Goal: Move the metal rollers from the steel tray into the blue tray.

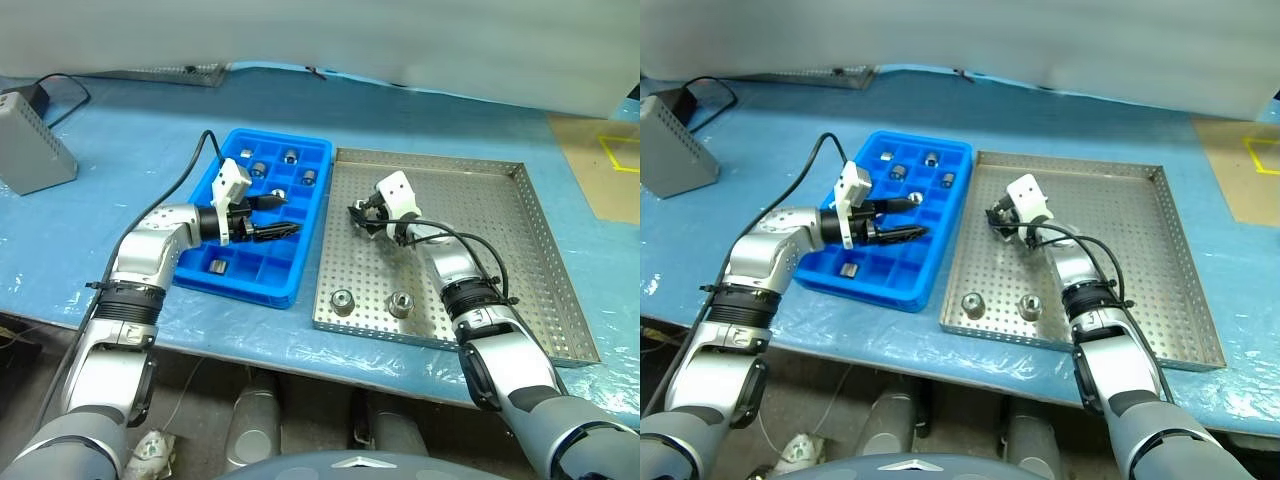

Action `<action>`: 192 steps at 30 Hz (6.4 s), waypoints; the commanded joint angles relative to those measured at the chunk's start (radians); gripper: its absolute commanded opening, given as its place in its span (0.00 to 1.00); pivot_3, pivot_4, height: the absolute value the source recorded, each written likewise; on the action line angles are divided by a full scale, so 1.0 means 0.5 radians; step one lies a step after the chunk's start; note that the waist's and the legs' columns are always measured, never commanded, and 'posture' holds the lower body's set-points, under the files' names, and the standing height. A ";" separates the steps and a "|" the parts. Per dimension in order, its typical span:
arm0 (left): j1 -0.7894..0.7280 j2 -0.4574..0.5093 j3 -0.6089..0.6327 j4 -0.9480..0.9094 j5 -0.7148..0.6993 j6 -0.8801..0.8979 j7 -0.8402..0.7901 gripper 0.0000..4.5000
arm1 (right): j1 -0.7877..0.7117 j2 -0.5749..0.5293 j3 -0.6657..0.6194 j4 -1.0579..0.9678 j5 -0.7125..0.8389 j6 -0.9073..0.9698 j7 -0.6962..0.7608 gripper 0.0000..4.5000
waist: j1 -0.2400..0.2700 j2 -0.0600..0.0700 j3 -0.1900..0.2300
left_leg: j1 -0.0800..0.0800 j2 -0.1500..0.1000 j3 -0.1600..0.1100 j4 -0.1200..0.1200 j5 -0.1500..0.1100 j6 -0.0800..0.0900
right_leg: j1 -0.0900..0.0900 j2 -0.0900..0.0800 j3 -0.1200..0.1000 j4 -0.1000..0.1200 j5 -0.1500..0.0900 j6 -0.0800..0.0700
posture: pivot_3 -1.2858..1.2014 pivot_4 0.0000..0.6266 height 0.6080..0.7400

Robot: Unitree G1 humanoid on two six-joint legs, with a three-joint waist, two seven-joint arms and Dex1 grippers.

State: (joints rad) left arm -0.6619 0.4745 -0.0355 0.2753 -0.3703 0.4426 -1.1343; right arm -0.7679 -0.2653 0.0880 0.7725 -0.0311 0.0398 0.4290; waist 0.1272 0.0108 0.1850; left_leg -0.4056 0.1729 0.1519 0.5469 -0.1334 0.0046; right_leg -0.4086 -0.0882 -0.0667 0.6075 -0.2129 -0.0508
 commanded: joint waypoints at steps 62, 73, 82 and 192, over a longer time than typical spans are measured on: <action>0.422 0.472 0.384 -0.481 -0.192 0.202 0.129 0.89 | 0.042 0.224 0.253 -0.936 0.381 0.579 0.640 0.40 | 0.077 -0.001 0.001 | -0.003 0.000 -0.001 -0.011 0.003 -0.006 | -0.009 0.000 0.001 0.000 -0.003 -0.001 | 0.66 0.24 1.00; 0.443 0.447 0.344 -0.544 -0.229 0.240 0.205 0.89 | -0.024 0.254 0.257 -0.660 0.284 0.358 0.619 0.40 | 0.109 -0.001 0.001 | -0.005 0.001 -0.002 -0.011 0.004 -0.007 | -0.012 0.001 0.000 0.001 -0.003 -0.001 | 0.66 0.24 1.00; 0.364 0.413 0.294 -0.483 -0.212 0.218 0.193 0.89 | -0.022 0.275 0.209 -0.548 0.207 0.287 0.487 0.40 | 0.107 -0.001 0.000 | -0.006 0.000 -0.002 -0.010 0.004 -0.008 | -0.013 0.001 0.000 0.002 -0.003 -0.001 | 0.65 0.24 1.00; -0.258 0.037 -0.003 0.313 0.056 -0.161 -0.162 0.89 | 0.716 -0.609 0.086 -2.273 0.682 1.151 0.612 0.36 | -0.007 -0.005 -0.002 | 0.002 -0.001 0.000 -0.002 -0.001 0.002 | 0.004 0.000 0.000 -0.003 -0.005 0.003 | 0.55 0.24 1.00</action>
State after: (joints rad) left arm -0.7700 0.4732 -0.0726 0.4587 -0.3289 0.3601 -1.2180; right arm -0.3828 -0.5753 0.1281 -0.3621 0.3125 0.6232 0.7270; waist 0.1238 0.0083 0.1838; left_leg -0.4047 0.1725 0.1517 0.5458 -0.1341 0.0057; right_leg -0.4067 -0.0882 -0.0667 0.6059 -0.2154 -0.0494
